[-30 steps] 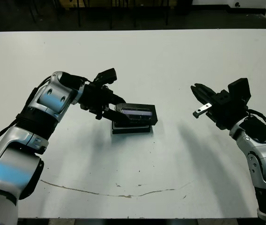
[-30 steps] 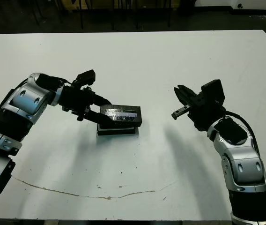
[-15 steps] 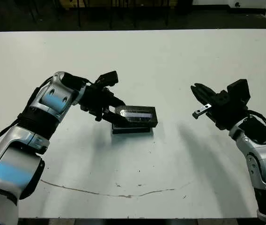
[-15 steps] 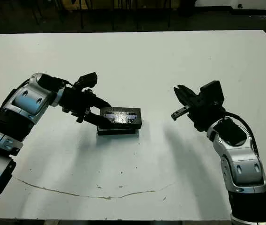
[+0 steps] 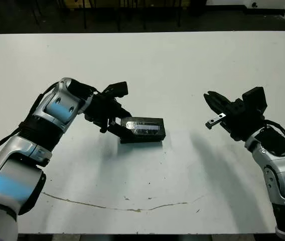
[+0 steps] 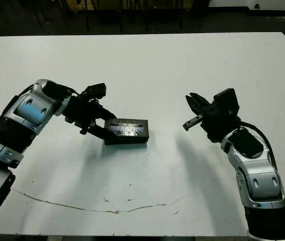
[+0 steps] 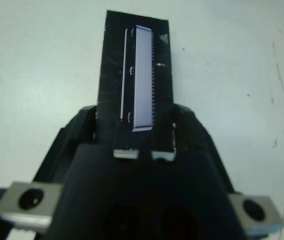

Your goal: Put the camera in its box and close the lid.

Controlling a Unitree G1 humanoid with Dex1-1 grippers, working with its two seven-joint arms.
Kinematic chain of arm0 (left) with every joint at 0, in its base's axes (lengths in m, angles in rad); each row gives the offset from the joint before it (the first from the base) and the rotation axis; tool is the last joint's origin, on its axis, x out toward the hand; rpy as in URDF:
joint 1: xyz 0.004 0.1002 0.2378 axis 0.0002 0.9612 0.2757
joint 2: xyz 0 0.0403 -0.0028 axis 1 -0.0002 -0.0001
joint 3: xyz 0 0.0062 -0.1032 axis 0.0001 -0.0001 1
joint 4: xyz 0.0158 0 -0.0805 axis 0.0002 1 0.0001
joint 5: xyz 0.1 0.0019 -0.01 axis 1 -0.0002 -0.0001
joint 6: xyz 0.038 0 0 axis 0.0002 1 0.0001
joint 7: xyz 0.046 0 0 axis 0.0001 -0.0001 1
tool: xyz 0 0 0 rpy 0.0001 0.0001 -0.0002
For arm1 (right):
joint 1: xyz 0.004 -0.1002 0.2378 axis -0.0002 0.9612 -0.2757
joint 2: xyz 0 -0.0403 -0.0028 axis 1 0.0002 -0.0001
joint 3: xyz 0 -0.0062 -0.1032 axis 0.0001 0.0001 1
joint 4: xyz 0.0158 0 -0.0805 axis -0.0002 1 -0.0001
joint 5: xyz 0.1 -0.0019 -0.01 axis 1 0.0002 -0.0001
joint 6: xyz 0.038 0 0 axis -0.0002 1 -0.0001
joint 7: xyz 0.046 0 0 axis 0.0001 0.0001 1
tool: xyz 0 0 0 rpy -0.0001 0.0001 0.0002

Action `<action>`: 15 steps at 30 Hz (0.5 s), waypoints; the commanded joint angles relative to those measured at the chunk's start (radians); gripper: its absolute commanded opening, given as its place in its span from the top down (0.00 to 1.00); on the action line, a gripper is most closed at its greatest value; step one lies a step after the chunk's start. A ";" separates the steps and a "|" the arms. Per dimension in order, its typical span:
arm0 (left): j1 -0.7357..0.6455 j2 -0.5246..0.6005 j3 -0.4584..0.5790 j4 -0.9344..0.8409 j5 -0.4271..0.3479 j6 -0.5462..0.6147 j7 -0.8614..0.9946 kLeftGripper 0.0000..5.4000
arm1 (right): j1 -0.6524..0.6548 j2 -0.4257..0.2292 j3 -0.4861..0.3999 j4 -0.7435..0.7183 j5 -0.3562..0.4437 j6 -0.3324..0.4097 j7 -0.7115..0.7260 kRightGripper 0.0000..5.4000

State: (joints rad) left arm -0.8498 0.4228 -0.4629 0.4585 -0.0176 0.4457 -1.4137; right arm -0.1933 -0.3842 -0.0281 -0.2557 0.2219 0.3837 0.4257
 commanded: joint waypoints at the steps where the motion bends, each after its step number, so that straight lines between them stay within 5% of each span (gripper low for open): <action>1: 0.032 0.017 -0.011 -0.003 0.012 0.013 -0.001 0.50 | 0.014 -0.001 0.003 0.007 -0.008 0.000 0.000 1.00; 15: 0.056 0.023 -0.010 0.022 0.016 -0.018 0.004 0.50 | 0.015 -0.001 0.002 0.013 -0.004 -0.011 0.006 1.00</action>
State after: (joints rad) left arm -0.8299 0.4305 -0.4652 0.4581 -0.0126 0.4227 -1.4049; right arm -0.1912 -0.3840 -0.0265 -0.2536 0.2218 0.3749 0.4260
